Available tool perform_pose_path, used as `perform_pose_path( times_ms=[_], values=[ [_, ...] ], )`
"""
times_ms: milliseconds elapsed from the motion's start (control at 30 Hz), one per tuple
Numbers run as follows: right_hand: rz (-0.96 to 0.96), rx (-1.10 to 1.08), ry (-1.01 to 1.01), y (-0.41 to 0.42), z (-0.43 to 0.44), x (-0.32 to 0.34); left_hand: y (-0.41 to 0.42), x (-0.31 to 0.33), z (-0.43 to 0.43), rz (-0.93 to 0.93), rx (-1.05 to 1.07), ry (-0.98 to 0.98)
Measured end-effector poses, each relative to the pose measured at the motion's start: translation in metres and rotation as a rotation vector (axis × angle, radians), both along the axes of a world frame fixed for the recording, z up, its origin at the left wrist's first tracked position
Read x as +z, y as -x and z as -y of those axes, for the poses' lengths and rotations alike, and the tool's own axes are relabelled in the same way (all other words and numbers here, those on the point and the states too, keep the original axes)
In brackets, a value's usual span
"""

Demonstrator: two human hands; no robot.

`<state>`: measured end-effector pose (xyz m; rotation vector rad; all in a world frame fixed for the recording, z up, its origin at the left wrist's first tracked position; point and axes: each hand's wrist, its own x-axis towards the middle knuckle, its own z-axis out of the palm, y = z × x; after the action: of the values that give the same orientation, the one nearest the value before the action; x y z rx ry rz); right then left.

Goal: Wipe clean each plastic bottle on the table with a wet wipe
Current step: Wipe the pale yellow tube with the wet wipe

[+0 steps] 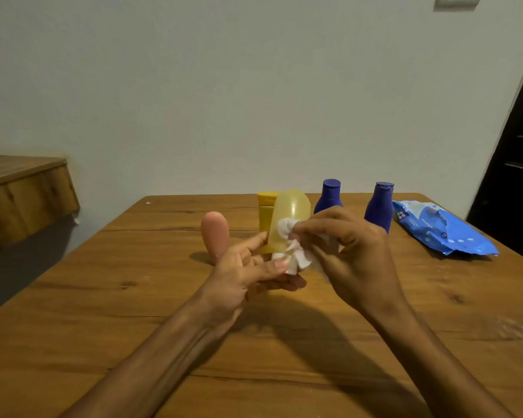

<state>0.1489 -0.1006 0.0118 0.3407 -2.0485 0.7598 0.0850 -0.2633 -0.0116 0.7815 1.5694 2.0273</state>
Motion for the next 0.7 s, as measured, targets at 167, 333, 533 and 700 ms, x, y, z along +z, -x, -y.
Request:
perform_pose_path(
  times_ms=[167,333,533,700],
  values=[
    [-0.017,-0.042,0.082,0.003,0.001,-0.002,-0.001,0.000,-0.002,0.039,-0.014,-0.095],
    [-0.054,-0.044,0.201,0.004,-0.008,0.001,-0.002,0.001,0.004,-0.042,-0.066,0.019],
    [-0.083,-0.093,0.232,0.007,-0.012,0.002,0.003,0.004,0.010,-0.138,-0.115,0.168],
    [-0.092,-0.121,0.201,0.008,-0.010,0.001,-0.001,0.005,0.008,-0.231,-0.092,0.221]
  ],
)
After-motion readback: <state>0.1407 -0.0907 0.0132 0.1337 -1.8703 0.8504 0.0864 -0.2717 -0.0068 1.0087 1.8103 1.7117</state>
